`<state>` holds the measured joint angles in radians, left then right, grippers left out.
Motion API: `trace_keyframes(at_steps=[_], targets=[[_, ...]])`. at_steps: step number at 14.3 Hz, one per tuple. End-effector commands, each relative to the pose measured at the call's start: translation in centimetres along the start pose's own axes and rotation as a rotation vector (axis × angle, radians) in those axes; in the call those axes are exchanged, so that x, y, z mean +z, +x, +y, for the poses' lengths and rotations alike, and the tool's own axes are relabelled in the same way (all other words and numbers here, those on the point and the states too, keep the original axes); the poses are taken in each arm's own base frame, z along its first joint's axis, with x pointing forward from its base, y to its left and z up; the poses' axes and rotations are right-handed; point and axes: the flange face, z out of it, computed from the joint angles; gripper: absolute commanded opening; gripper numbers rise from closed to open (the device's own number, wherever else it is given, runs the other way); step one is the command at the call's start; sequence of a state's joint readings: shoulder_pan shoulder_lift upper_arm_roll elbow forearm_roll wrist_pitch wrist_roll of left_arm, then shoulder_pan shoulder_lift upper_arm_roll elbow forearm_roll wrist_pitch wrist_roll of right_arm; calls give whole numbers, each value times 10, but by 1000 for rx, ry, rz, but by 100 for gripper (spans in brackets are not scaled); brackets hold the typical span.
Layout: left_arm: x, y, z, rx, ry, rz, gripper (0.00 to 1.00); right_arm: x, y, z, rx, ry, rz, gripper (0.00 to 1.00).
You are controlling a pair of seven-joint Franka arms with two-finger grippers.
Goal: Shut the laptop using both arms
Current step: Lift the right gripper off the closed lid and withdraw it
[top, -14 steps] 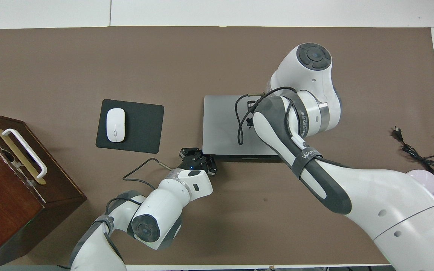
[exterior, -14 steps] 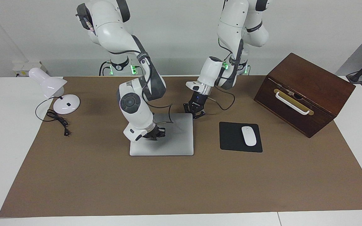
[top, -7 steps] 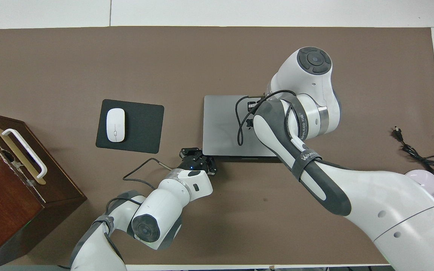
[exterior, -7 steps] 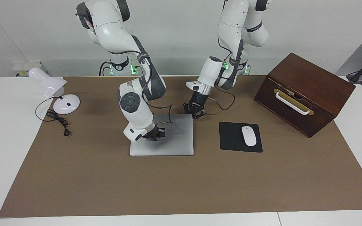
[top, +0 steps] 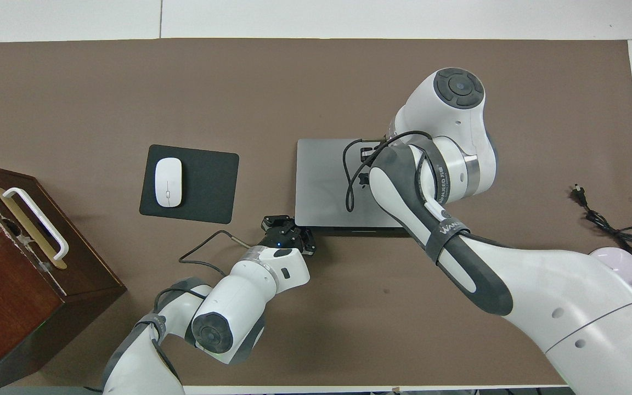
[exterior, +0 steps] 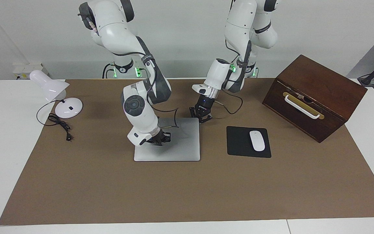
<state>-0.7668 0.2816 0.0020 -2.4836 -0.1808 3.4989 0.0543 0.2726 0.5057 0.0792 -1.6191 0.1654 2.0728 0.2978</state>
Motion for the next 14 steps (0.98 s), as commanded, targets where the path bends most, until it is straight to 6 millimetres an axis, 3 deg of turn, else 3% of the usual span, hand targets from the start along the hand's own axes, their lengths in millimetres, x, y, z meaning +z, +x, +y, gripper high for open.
trace_keyframes(at_steps=[1,3,6,11,14], targets=[[22,-28,-24,-5,39,-66,0,-36,2,3,25,31,-20,0],[22,-28,-24,-10,40,-66,0,-75,-1,5,18,8,-33,0],[22,-28,-25,-24,43,-66,0,-134,-8,45,35,-47,-24,0],[20,-25,-22,-112,41,-58,0,-233,-45,100,-189,-251,27,0],[14,-18,-21,-140,37,-46,0,-270,-58,135,-248,-278,41,0]])
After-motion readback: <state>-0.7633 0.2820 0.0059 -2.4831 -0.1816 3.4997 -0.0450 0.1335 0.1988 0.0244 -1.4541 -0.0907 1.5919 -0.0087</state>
